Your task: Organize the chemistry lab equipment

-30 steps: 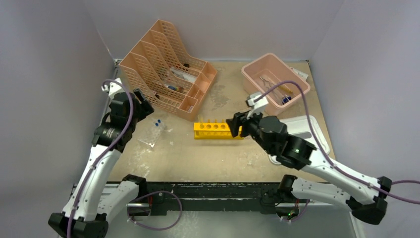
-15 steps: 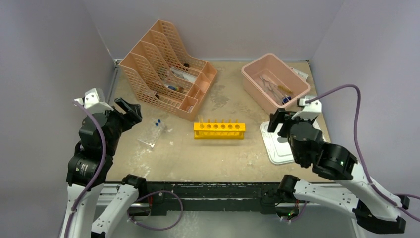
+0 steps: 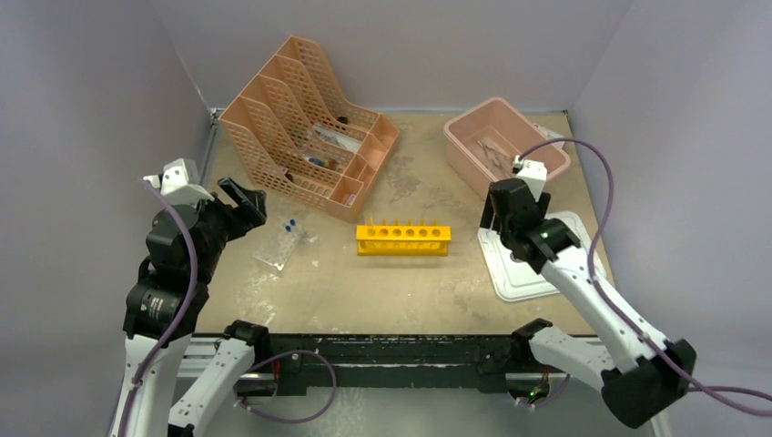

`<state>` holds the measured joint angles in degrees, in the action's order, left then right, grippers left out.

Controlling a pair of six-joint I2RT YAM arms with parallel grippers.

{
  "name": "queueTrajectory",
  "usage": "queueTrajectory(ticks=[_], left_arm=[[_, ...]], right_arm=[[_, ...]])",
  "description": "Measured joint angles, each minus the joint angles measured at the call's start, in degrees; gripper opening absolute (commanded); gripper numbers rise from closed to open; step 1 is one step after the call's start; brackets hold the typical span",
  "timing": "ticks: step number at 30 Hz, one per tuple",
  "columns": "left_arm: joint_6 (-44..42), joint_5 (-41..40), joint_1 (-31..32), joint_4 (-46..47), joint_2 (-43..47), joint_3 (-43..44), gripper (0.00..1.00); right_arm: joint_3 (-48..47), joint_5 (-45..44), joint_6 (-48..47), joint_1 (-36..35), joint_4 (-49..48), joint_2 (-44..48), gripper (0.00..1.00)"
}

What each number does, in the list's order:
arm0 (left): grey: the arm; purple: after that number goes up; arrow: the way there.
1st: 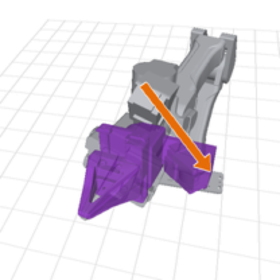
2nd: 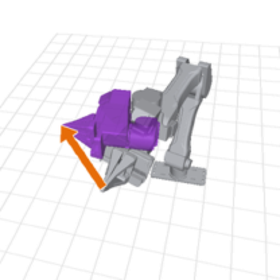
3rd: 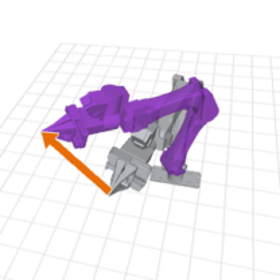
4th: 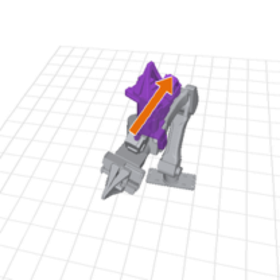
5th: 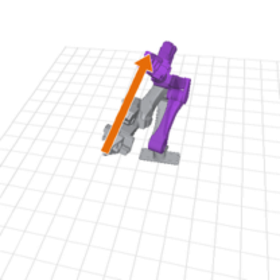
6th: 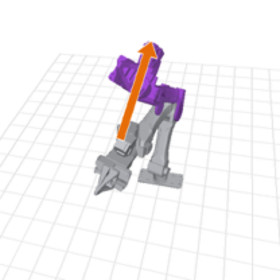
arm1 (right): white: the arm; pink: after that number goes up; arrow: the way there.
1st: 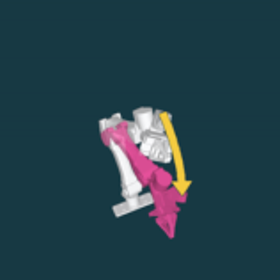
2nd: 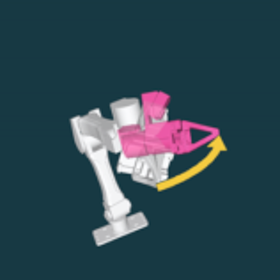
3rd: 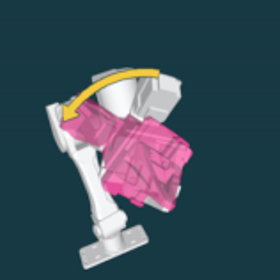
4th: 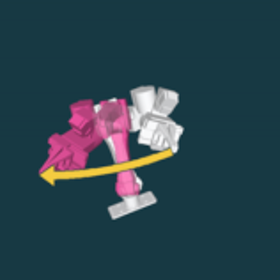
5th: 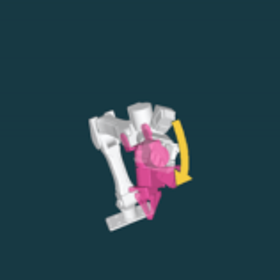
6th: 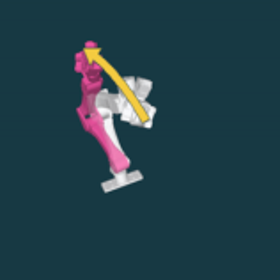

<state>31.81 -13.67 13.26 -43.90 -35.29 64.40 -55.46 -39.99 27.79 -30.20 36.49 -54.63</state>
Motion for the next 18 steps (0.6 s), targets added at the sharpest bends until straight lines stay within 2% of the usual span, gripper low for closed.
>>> queueTrajectory(ticks=[7,10,13,18], left_arm=[[-0.52,2.45,0.00,1.01,-1.31,-0.02,0.77],[-1.16,3.91,0.00,1.70,-2.16,-0.57,0.78],[-1.53,5.25,0.00,2.08,-2.84,-0.68,0.78],[-2.47,6.10,0.00,2.69,-2.84,-0.79,0.78]], right_arm=[[8.04,12.22,-0.28,9.88,-11.63,-13.35,0.75],[9.22,14.80,0.09,11.98,-16.35,-17.86,0.67],[10.62,17.00,0.31,12.70,-22.14,-21.70,0.53],[11.28,18.56,0.70,12.68,-28.41,-28.04,0.48]])
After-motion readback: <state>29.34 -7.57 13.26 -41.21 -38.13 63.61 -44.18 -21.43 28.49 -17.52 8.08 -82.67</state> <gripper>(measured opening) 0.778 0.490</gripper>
